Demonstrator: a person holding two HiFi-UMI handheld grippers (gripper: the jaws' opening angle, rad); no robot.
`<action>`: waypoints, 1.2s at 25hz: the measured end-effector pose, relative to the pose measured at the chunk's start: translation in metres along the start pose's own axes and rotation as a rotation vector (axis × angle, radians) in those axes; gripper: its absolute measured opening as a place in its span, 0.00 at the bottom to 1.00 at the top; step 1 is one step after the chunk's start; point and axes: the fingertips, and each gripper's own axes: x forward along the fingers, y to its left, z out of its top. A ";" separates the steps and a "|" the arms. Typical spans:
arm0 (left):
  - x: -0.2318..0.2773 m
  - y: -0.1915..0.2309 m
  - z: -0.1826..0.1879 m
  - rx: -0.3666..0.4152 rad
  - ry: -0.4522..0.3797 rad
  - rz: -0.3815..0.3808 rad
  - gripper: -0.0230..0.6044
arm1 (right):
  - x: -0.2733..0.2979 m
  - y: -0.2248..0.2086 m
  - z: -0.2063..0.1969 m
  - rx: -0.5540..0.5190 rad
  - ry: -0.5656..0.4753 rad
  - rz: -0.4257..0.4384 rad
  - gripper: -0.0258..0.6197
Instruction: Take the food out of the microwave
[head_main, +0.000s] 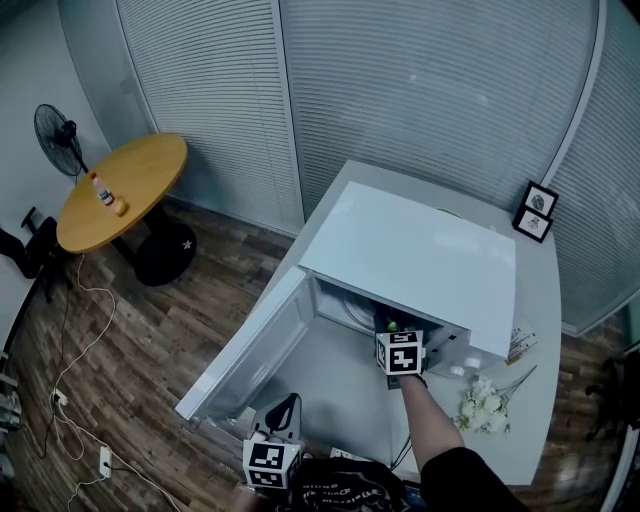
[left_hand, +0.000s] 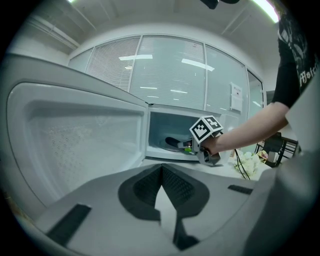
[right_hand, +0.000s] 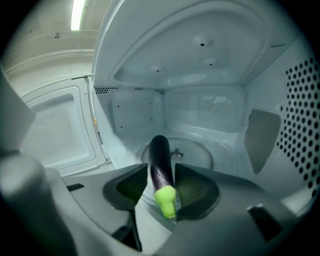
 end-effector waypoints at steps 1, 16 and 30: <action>0.000 0.000 0.000 0.000 0.000 0.000 0.05 | 0.001 -0.001 -0.001 -0.002 0.003 -0.004 0.29; -0.006 0.007 -0.003 -0.007 0.003 0.015 0.05 | -0.003 0.001 -0.003 -0.062 0.011 -0.017 0.25; -0.013 0.006 -0.006 -0.011 -0.015 -0.006 0.05 | -0.038 0.013 0.006 -0.114 -0.061 -0.035 0.25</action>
